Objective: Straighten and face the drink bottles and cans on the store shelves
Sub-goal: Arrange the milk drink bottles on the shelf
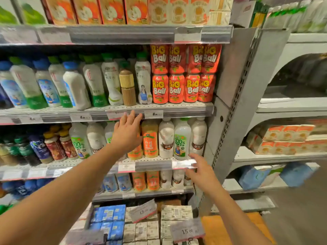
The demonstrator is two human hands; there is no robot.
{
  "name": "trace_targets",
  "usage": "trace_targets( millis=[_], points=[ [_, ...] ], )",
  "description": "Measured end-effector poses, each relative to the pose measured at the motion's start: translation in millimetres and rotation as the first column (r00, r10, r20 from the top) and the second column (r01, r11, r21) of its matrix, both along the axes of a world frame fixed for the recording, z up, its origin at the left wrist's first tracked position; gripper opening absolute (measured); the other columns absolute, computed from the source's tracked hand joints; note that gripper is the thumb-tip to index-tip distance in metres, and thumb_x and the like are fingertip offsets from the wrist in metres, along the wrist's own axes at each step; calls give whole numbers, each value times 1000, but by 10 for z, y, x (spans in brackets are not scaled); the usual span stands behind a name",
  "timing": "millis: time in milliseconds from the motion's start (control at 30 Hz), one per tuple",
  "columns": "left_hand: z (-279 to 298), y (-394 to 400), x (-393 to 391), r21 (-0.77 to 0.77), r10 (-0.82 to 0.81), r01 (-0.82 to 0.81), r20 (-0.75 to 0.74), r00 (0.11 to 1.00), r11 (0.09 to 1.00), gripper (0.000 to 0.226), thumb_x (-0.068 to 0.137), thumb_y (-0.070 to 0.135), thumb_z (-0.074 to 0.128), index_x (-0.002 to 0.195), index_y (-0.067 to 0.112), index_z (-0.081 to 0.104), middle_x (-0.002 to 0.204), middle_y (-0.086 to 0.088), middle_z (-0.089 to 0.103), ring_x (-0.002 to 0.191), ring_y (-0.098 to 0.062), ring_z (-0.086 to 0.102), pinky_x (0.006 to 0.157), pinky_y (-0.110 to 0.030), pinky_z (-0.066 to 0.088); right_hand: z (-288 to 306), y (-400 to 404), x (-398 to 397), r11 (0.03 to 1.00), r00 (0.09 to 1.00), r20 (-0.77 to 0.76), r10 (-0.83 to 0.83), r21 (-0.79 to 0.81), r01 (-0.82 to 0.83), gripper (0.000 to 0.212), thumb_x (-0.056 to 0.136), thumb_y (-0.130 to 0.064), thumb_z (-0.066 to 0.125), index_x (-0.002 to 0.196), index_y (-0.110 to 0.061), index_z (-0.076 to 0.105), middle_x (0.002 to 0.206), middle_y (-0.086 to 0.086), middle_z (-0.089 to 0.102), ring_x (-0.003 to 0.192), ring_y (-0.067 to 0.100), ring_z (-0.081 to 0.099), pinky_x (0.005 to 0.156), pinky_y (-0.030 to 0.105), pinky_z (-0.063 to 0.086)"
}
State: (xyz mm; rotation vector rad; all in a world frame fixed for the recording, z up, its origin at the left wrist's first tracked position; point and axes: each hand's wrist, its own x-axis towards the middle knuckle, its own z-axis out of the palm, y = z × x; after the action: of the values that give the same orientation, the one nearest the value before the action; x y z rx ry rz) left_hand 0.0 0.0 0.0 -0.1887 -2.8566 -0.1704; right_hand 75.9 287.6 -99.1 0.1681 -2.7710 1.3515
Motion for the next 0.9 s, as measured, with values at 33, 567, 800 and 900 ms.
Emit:
trace_targets(
  millis=[33,567,800,900],
  points=[
    [-20,2,-65,-38,8,-7,4,1000,999,87,92,34,62,160,30,8,170,-1,-3,155,-32,-2,123,-56,16,21,4,-139,1000,1000,-7,2,10,-2,56,96,-28,66,146,-31,44,144,-8,50,119,5,48,102,32,46],
    [-262,-162,-455,-207,7,-42,-167,986,977,112,77,58,69,160,41,-4,170,7,-4,156,-30,-2,115,-58,34,370,-119,-2071,964,973,64,-223,-135,230,41,82,-40,78,101,-10,56,93,6,64,93,30,64,81,47,57],
    [-289,-169,-468,-262,4,-47,-164,986,964,112,80,61,65,159,39,-10,169,5,-13,156,-30,-6,112,-55,38,296,-235,-1973,924,919,-100,-382,-4,383,31,80,-40,79,90,-15,64,90,6,70,85,29,62,68,35,47],
    [-275,-153,-456,-263,4,-46,-158,987,964,113,80,59,66,159,38,-11,169,5,-15,156,-30,-9,113,-55,37,191,-209,-1744,944,922,-209,-326,-9,331,27,81,-42,78,87,-24,59,86,-1,68,81,23,57,65,35,40]
  ],
)
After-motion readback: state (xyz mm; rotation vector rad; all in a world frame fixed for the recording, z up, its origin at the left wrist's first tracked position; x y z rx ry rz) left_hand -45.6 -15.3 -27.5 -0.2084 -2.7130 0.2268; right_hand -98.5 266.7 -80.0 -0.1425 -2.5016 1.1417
